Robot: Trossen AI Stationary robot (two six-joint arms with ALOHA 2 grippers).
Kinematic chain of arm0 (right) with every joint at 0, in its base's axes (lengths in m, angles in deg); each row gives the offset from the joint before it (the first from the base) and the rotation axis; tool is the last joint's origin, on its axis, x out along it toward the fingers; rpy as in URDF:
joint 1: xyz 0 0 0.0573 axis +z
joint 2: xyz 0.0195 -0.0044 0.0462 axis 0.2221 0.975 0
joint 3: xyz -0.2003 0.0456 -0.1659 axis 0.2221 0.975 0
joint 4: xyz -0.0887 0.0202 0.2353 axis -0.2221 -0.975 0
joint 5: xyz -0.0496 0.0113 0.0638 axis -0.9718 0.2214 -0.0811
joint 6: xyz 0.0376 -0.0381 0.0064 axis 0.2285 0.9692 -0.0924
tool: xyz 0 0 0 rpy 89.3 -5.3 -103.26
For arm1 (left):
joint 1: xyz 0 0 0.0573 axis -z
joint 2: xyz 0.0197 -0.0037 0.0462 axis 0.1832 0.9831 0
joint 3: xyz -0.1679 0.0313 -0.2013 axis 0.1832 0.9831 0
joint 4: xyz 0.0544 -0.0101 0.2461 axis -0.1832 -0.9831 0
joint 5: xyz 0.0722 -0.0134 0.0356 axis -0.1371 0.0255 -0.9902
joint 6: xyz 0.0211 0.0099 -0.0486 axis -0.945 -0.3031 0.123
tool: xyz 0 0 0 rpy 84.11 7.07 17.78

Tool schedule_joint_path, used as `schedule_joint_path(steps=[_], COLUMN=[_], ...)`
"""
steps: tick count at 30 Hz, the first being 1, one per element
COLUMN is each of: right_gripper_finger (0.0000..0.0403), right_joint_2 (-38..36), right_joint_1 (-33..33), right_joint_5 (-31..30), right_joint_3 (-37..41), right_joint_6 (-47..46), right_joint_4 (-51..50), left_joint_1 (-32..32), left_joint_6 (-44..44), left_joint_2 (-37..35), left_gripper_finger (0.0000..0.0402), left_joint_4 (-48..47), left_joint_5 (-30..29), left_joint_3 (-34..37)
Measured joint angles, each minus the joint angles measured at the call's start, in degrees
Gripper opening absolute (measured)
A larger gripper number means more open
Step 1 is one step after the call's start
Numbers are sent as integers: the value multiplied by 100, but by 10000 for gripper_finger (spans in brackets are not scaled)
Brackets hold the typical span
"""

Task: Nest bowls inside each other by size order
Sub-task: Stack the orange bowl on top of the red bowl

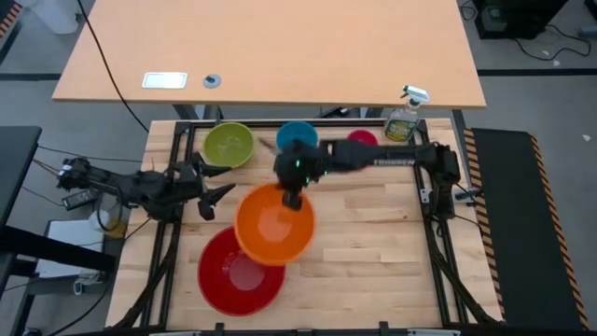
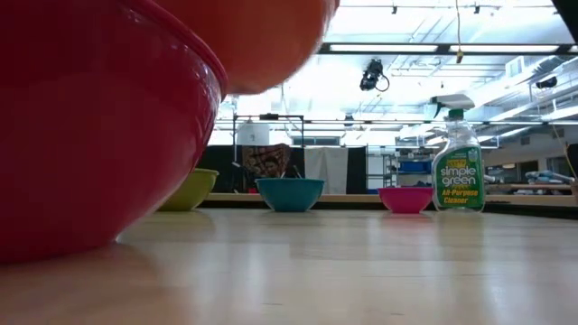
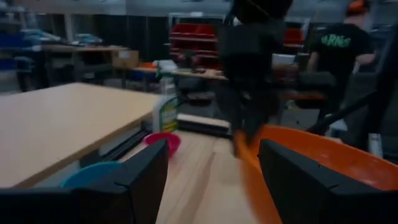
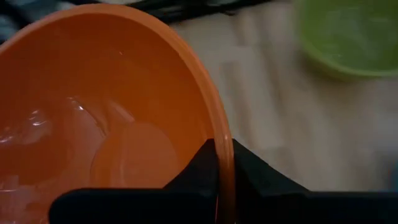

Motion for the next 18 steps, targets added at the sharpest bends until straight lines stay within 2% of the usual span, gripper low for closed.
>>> schedule_joint_path(steps=[5, 8, 13, 18], right_gripper_finger=[29, 30, 30, 30], right_joint_2=[-11, 149, 777, 1284], right_joint_1=[597, 881, 1224, 1230], right_joint_5=[-254, -361, -421, -557], right_joint_3=[-2, -7, -7, -5], right_joint_6=[-448, -600, -743, -736], right_joint_4=[697, 1208, 2279, 2907], left_joint_1=[258, 466, 904, 1257], left_joint_6=[-172, -330, -479, -624], left_joint_2=[4, -23, -114, -142], left_gripper_finger=[253, 253, 253, 253], left_joint_4=[-58, -50, -24, -82], left_joint_5=[520, 624, 723, 703], left_joint_3=[-175, -339, -535, -561])
